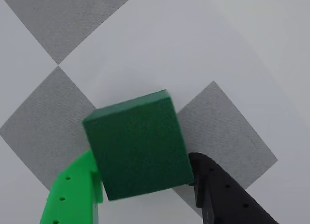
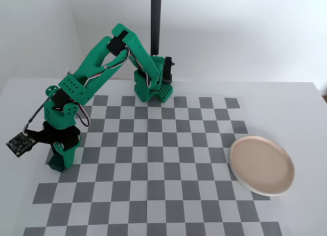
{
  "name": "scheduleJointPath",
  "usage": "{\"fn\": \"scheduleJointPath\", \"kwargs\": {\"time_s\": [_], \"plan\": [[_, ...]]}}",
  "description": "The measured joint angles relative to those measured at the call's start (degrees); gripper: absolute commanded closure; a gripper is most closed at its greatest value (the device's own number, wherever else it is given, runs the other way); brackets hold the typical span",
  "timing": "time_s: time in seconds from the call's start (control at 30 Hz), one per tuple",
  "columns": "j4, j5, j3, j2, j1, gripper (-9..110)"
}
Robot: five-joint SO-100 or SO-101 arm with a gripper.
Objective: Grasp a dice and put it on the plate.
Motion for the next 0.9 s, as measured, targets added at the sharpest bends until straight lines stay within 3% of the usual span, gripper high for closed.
{"fn": "scheduleJointPath", "kwargs": {"time_s": [0.23,0.4,0.9], "plan": [[0.0,0.0,0.0,0.0,0.0,94],[0.0,0.0,0.0,0.0,0.0,106],[-3.0,4.1,0.1,0.0,-1.9,106]]}}
